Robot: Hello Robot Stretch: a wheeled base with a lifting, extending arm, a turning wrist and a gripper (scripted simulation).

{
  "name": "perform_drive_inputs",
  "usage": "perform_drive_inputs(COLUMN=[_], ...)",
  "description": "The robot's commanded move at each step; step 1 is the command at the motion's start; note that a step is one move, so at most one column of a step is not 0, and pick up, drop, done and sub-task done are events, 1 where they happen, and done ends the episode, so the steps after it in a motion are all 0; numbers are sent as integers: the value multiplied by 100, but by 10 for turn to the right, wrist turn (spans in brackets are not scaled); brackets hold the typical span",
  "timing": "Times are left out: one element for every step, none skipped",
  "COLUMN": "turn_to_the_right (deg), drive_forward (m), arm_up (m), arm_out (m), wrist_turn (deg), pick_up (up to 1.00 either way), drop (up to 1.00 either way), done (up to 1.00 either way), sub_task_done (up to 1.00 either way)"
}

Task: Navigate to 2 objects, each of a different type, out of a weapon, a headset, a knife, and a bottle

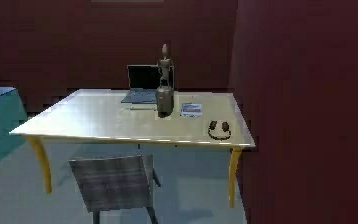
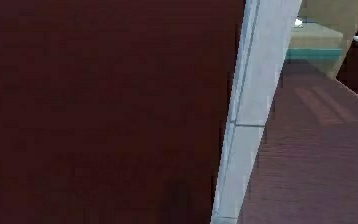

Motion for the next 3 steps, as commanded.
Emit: perform_drive_inputs(turn_to_the_right=[120,0,0], drive_forward=[0,45,0], arm_up=[0,0,0], arm_out=[0,0,0], wrist_turn=[0,0,0], pick_up=[0,0,0], drop=[0,0,0], done=[0,0,100], sub_task_done=[0,0,0])
